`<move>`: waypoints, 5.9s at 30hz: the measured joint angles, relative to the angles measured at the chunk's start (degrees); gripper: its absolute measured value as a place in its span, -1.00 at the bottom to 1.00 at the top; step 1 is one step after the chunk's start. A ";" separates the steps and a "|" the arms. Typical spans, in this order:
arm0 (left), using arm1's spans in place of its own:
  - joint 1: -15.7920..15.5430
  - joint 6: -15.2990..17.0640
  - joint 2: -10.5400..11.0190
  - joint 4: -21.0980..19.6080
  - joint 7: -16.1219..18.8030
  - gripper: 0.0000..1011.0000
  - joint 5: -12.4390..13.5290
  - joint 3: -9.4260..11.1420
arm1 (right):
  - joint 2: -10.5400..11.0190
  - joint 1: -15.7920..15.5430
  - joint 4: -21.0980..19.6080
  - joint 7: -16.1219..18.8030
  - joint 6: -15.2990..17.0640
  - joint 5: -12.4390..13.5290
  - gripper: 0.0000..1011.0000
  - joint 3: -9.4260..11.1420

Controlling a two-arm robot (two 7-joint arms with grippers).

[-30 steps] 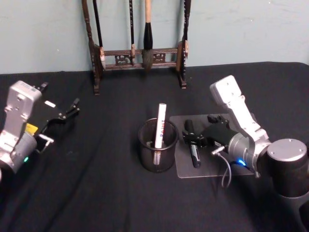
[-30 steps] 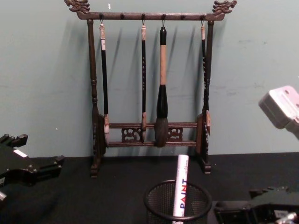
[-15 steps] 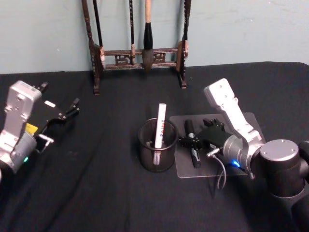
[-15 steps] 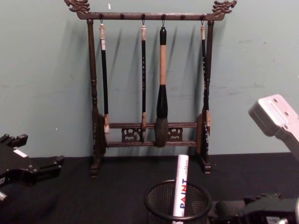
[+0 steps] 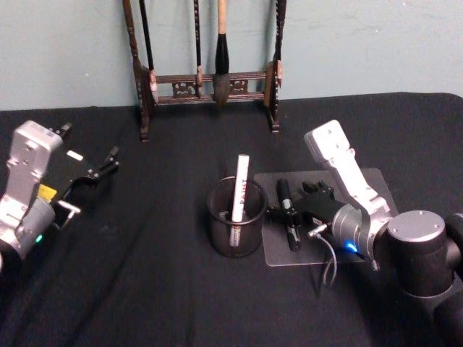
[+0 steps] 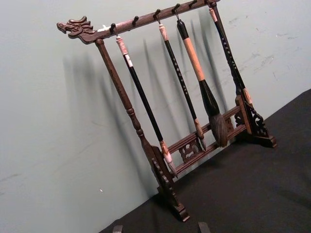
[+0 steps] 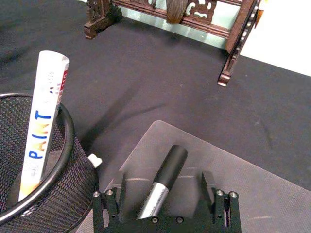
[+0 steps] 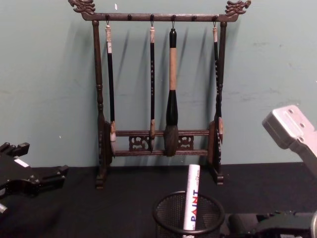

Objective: Pick up the water-based marker from the table and place it into the pen holder.

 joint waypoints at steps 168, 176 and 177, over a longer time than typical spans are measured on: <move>0.00 0.00 0.00 0.00 0.00 0.98 0.00 0.00 | -0.95 -2.28 1.90 8.07 -36.92 15.47 -0.61 -6.23; 0.00 0.00 0.00 0.00 0.00 0.98 0.00 0.00 | -1.03 -2.00 2.34 7.79 -36.81 15.05 -0.61 -6.50; -0.01 0.00 0.00 0.00 0.00 0.98 0.00 0.00 | -1.02 -1.98 2.36 7.67 -36.84 14.83 -0.61 -6.56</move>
